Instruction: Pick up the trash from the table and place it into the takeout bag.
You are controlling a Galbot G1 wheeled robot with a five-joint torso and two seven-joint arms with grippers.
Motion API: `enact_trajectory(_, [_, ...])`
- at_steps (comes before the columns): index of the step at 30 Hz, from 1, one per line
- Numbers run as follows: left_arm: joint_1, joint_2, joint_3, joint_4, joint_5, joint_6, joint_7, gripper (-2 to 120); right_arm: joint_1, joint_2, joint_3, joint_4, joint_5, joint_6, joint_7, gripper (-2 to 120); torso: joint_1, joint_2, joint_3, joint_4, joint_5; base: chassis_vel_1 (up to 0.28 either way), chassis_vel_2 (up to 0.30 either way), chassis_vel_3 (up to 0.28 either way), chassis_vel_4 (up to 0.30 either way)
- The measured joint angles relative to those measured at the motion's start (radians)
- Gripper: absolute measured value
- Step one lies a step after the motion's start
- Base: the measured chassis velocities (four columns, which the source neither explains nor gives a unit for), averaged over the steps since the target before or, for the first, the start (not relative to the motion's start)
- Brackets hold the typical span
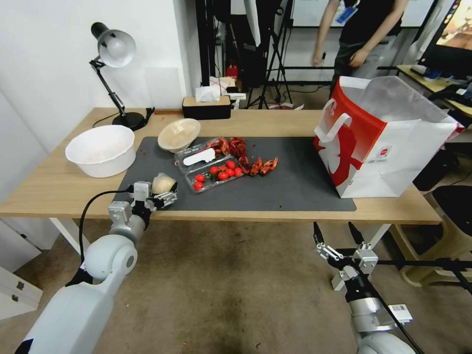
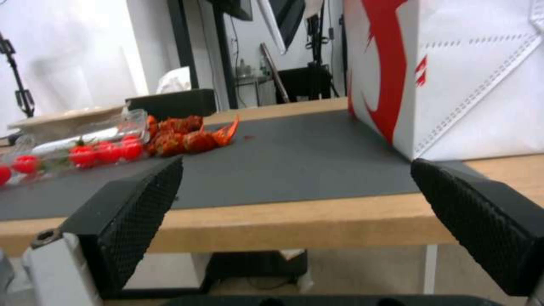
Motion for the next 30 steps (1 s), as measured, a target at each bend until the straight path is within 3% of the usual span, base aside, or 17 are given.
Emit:
enact_trajectory(11, [-0.005, -0.014, -0.011, 0.012, 0.006, 0.023, 0.001, 98, 0.002, -0.003, -0.013, -0.003, -0.010, -0.015, 0.001, 100, 0.000, 0.000, 0.000, -0.0001, -0.0001, 0.000, 0.000, 0.000, 0.000])
enact_trajectory(18, [-0.006, -0.030, -0.008, 0.024, 0.009, 0.021, -0.004, 74, 0.006, 0.011, -0.028, -0.019, -0.026, -0.015, -0.002, 100, 0.000, 0.000, 0.000, -0.0001, 0.0000, 0.000, 0.000, 0.000, 0.000])
enact_trajectory(20, [-0.011, -0.030, -0.009, 0.033, 0.007, 0.000, 0.005, 63, 0.009, 0.008, -0.028, -0.022, -0.027, -0.015, 0.001, 100, 0.000, 0.000, 0.000, -0.0001, 0.0000, 0.000, 0.000, 0.000, 0.000])
enact_trajectory(28, [-0.003, -0.030, -0.015, 0.028, -0.006, -0.051, 0.038, 39, 0.015, 0.008, -0.027, -0.022, -0.027, -0.016, 0.003, 100, 0.000, 0.000, 0.000, -0.0001, -0.0001, 0.000, 0.000, 0.000, 0.000])
enact_trajectory(30, [0.002, -0.030, -0.024, 0.023, -0.005, -0.075, 0.052, 28, 0.013, 0.012, -0.032, -0.021, -0.032, -0.016, 0.003, 100, 0.000, 0.000, 0.000, -0.0001, 0.0000, 0.000, 0.000, 0.000, 0.000])
